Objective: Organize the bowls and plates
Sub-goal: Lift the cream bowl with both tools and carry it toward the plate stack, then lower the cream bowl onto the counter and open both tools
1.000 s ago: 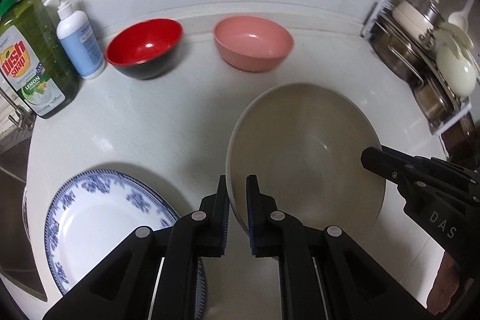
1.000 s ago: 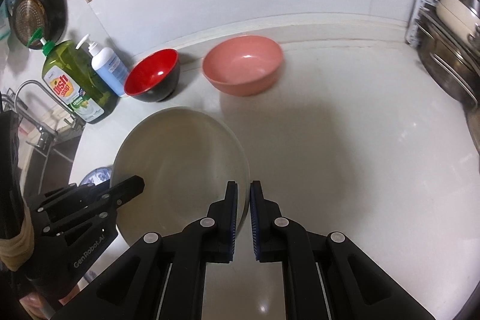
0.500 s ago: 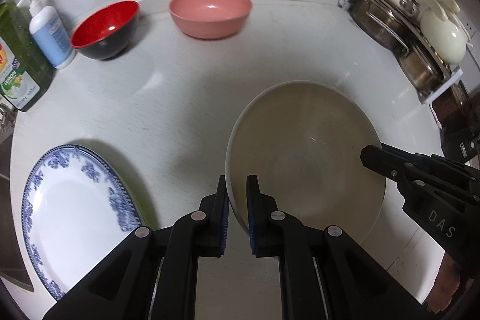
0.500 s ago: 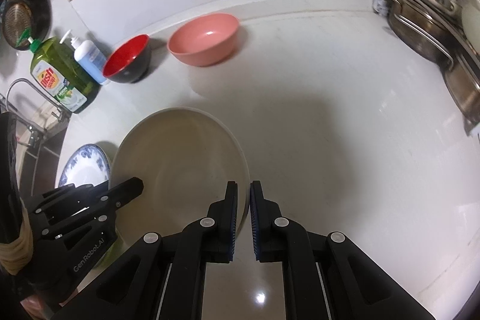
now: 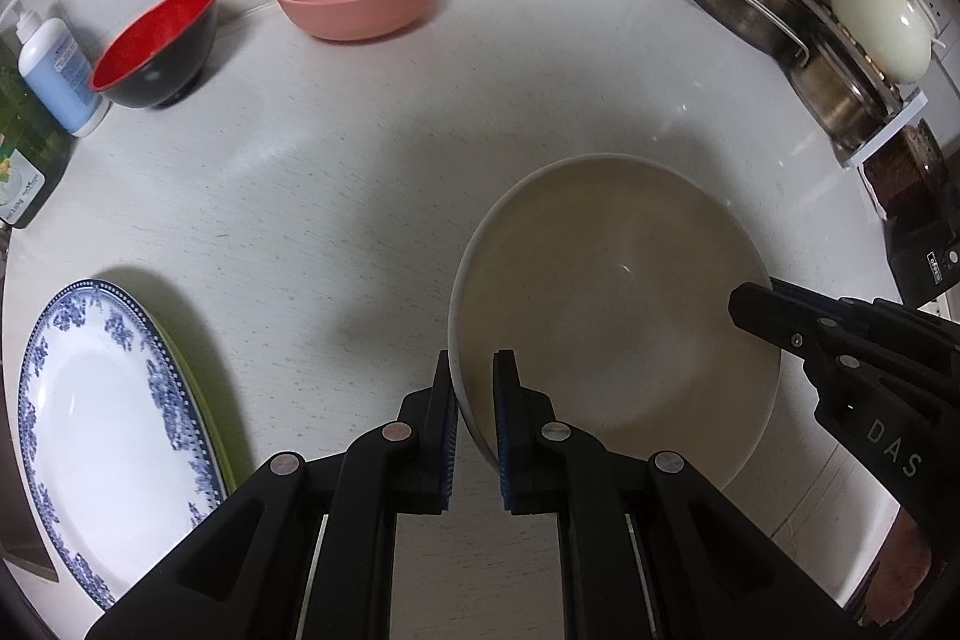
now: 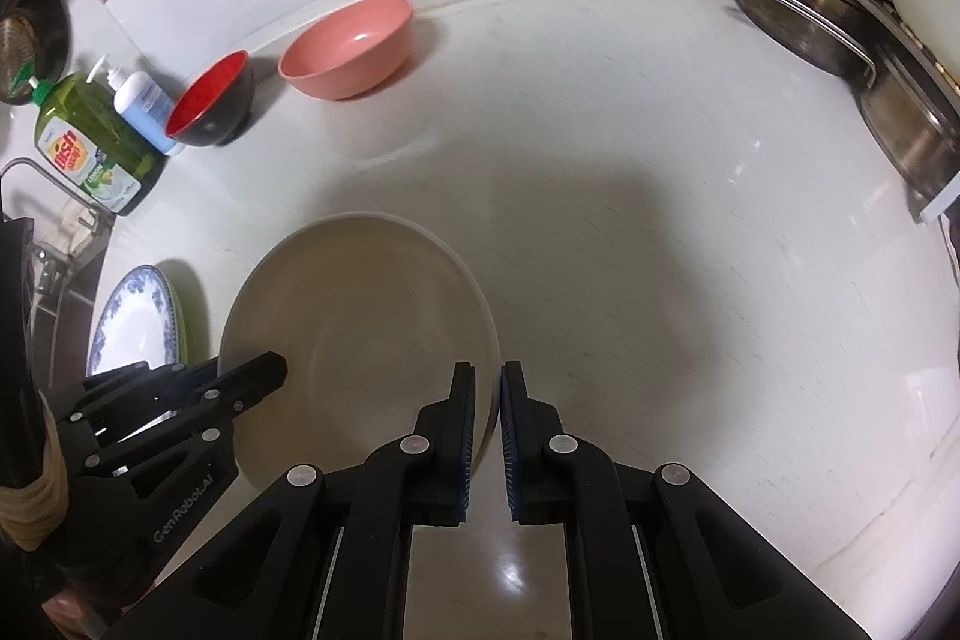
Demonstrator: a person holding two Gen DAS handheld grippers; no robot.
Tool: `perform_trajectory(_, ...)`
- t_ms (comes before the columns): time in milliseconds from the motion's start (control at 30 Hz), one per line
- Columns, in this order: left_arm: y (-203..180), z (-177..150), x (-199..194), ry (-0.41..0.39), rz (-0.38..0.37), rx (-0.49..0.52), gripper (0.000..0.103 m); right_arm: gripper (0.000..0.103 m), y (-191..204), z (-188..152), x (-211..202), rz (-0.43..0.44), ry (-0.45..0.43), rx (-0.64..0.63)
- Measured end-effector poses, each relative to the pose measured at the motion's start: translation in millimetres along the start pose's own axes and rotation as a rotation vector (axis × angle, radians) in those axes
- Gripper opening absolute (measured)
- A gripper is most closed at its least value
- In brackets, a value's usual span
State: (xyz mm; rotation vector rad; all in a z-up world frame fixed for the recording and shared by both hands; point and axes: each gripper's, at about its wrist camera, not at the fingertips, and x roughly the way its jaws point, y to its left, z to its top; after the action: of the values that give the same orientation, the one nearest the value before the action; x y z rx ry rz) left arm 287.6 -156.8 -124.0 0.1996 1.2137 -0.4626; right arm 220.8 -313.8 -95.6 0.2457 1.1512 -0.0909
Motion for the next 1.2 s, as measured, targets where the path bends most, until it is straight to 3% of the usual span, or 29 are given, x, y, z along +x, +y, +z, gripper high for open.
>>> perform_trajectory(900,-5,2,10,0.028,-0.02,-0.025,0.013,0.011,-12,-1,10,0.006,0.036,0.0)
perform_trajectory(1033,-3,2,7,0.012,-0.009,-0.02,0.025,0.011,-13,0,10,0.004,0.035,-0.003)
perform_trajectory(1167,-1,4,0,-0.009,-0.004,-0.015,0.032,0.033,-12,0,7,-0.002,0.023,-0.012)
perform_trajectory(1200,0,5,-2,-0.015,-0.001,-0.01,0.033,0.033,-12,1,6,-0.005,0.018,-0.016)
